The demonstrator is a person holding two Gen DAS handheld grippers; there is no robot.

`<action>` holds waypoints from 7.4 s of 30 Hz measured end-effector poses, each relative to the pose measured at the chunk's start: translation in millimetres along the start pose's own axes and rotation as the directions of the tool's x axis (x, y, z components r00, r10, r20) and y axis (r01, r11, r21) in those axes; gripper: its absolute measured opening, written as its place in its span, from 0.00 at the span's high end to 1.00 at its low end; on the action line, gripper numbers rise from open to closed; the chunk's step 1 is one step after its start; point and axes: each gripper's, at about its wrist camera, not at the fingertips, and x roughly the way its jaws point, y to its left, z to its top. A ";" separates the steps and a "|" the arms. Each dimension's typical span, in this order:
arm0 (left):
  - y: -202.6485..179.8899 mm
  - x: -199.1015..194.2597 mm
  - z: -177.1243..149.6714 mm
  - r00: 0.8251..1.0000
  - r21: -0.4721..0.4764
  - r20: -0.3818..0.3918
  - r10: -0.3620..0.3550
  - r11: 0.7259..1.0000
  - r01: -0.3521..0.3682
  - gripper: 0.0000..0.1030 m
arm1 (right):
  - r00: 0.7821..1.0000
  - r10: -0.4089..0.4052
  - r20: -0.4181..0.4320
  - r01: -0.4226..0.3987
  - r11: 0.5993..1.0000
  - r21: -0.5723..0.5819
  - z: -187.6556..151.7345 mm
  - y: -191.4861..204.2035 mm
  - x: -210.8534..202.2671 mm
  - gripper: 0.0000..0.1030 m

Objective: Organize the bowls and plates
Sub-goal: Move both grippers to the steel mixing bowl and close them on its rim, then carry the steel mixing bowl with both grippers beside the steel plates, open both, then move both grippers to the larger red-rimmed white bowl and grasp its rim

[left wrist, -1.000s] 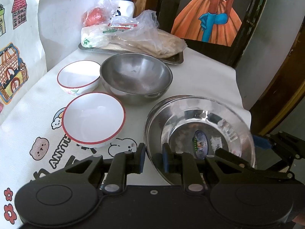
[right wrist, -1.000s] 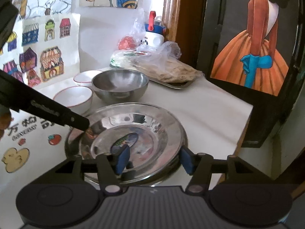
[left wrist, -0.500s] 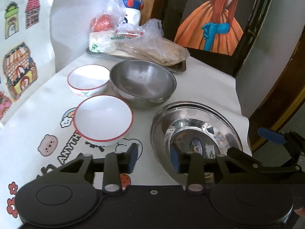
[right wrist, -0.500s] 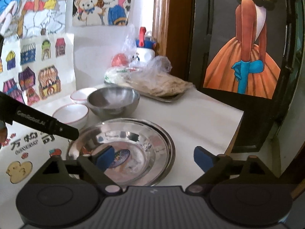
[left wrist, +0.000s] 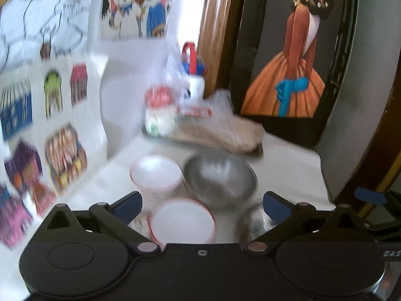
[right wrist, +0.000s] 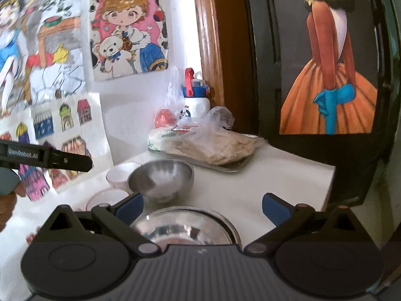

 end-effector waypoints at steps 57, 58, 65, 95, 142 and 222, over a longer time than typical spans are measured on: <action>-14.9 156.0 99.3 0.948 0.251 -0.310 -0.077 0.955 0.160 0.89 | 0.941 0.149 -0.303 -0.068 0.962 0.263 54.8 -8.4 132.1 0.81; -15.3 145.6 101.7 0.951 0.244 -0.300 -0.082 0.957 0.159 0.89 | 0.942 0.152 -0.298 -0.075 0.964 0.255 57.7 -4.8 123.8 0.81; -10.5 63.9 93.7 0.957 0.160 -0.277 -0.085 0.978 0.133 0.87 | 0.921 0.220 -0.322 -0.149 0.962 0.230 49.8 23.9 65.8 0.81; -1.0 -17.5 -76.5 0.811 -0.050 -0.576 -0.104 0.995 0.092 0.85 | 0.723 0.233 -0.651 -0.155 0.972 0.176 -46.1 58.3 15.8 0.80; 29.2 -76.4 -66.0 0.940 -0.076 -0.332 -0.080 0.995 0.057 0.23 | 0.860 0.210 -0.465 -0.201 0.977 0.070 -36.7 74.5 -41.0 0.09; 71.0 63.2 -53.2 0.990 -0.296 -0.141 -0.030 0.955 -0.013 0.81 | 0.890 0.232 -0.392 -0.280 0.957 -0.071 -3.9 110.3 161.3 0.84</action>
